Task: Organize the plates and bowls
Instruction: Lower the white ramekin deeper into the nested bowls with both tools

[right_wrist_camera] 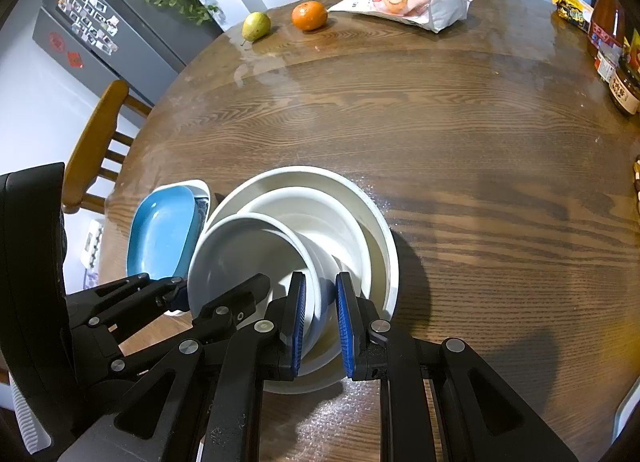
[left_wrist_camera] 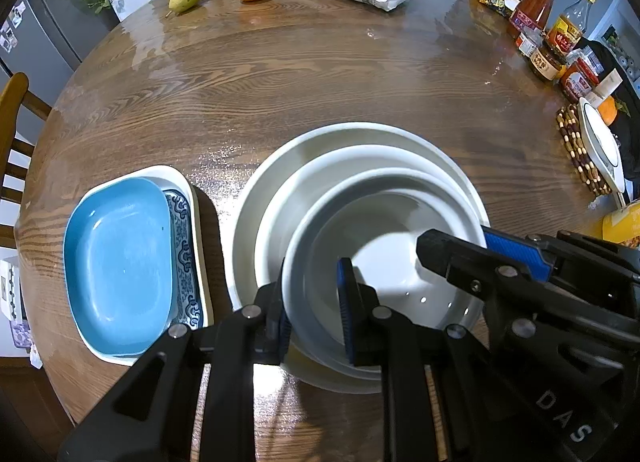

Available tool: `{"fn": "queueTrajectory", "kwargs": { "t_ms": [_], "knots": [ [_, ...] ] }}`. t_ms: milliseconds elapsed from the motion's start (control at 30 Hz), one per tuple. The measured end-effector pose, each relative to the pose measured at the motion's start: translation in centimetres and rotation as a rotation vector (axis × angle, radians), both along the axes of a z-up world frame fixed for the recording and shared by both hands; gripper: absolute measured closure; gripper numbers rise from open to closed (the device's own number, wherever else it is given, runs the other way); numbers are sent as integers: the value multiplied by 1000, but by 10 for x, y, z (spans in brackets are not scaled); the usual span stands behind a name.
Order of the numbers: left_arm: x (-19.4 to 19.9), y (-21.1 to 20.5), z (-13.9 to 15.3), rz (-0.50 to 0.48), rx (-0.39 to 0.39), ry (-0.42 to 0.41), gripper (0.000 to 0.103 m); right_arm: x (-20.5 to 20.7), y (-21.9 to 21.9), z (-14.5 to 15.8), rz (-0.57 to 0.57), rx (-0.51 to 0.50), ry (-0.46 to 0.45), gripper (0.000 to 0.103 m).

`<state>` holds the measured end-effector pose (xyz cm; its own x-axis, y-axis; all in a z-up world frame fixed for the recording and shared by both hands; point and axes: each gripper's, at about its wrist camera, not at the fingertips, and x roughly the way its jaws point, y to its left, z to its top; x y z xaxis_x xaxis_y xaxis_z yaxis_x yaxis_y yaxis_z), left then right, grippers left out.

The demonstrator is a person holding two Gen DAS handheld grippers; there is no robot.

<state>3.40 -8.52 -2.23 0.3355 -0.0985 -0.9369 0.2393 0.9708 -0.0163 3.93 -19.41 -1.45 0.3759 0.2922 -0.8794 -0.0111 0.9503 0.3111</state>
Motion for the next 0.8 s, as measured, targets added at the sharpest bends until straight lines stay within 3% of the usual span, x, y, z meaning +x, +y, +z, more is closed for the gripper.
{"fn": "queueTrajectory", "kwargs": {
  "t_ms": [800],
  "knots": [
    [3,-3,-3,-32,22,-11,85,1,4,-1,-19,-27,-8,85]
  ]
}}
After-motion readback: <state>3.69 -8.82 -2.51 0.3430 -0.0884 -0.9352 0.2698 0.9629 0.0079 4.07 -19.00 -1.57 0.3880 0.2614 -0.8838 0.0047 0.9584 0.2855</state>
